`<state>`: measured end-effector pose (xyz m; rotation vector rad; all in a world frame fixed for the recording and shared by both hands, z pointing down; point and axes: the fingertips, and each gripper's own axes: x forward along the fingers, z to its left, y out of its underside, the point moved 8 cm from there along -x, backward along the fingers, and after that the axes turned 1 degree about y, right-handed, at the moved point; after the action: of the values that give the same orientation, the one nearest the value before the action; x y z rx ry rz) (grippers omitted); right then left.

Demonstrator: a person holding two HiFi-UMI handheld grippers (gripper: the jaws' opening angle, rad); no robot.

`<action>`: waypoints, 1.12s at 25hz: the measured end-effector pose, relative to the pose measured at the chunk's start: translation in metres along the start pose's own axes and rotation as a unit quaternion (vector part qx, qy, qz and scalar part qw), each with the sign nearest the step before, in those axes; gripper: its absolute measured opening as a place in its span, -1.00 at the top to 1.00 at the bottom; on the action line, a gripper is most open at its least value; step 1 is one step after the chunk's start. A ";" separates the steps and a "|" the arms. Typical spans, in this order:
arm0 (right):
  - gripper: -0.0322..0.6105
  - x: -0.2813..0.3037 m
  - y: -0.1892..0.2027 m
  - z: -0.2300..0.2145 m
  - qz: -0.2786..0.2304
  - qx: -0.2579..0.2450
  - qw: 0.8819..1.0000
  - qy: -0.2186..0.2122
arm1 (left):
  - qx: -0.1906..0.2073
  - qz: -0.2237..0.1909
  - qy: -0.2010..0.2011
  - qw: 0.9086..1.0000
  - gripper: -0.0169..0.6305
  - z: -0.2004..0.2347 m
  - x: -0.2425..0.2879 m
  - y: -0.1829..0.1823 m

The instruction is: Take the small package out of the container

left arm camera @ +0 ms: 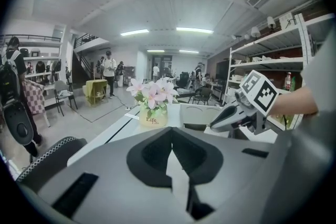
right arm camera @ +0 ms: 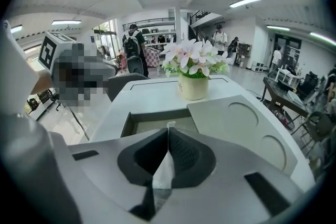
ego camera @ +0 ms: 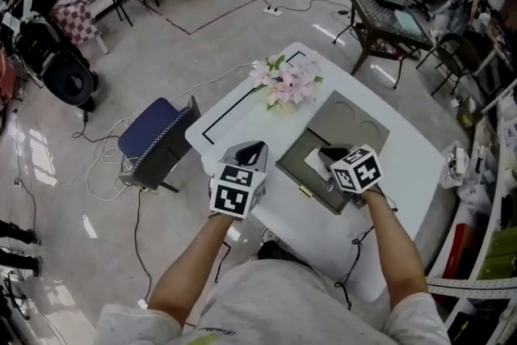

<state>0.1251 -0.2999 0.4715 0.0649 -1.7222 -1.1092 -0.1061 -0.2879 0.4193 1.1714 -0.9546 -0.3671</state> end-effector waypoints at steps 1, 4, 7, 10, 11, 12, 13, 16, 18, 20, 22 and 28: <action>0.86 -0.003 -0.002 0.001 -0.007 0.001 1.000 0.005 | 0.001 -0.001 0.000 1.000 0.93 0.000 -0.002 0.000; 0.86 -0.016 -0.008 0.006 -0.031 0.006 0.999 0.020 | 0.003 -0.005 -0.001 1.000 0.93 -0.002 -0.009 0.000; 0.86 -0.030 -0.014 0.012 -0.057 0.012 0.998 0.034 | 0.005 -0.009 -0.002 1.000 0.93 -0.005 -0.016 0.000; 0.86 -0.044 -0.020 0.020 -0.084 0.016 0.995 0.047 | 0.005 -0.013 -0.003 1.000 0.93 -0.005 -0.024 0.000; 0.86 -0.050 -0.022 0.023 -0.094 0.017 0.994 0.052 | 0.004 -0.015 -0.004 1.000 0.93 -0.005 -0.027 0.000; 0.86 -0.055 -0.024 0.026 -0.103 0.019 0.993 0.057 | 0.005 -0.016 -0.003 1.000 0.93 -0.006 -0.029 0.000; 0.86 -0.060 -0.026 0.029 -0.113 0.021 0.991 0.062 | 0.005 -0.018 -0.003 1.000 0.93 -0.006 -0.032 0.000; 0.86 -0.077 -0.029 0.038 -0.142 0.030 0.987 0.072 | 0.004 -0.023 -0.002 1.000 0.93 -0.008 -0.040 0.000; 0.86 -0.087 -0.031 0.044 -0.160 0.037 0.983 0.079 | 0.004 -0.026 -0.001 1.000 0.93 -0.009 -0.044 0.000; 0.86 -0.098 -0.031 0.051 -0.177 0.042 0.979 0.089 | 0.005 -0.028 0.001 1.000 0.93 -0.012 -0.048 0.001; 0.86 -0.107 -0.029 0.058 -0.192 0.047 0.976 0.096 | 0.004 -0.031 0.004 0.999 0.93 -0.016 -0.053 0.001; 0.86 -0.127 -0.017 0.073 -0.240 0.086 0.960 0.116 | 0.007 -0.040 0.013 0.999 0.93 -0.025 -0.062 0.001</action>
<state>0.1198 -0.1974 0.3656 0.7263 -1.6247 -1.2353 -0.1217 -0.2293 0.3914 1.2280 -0.8903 -0.4087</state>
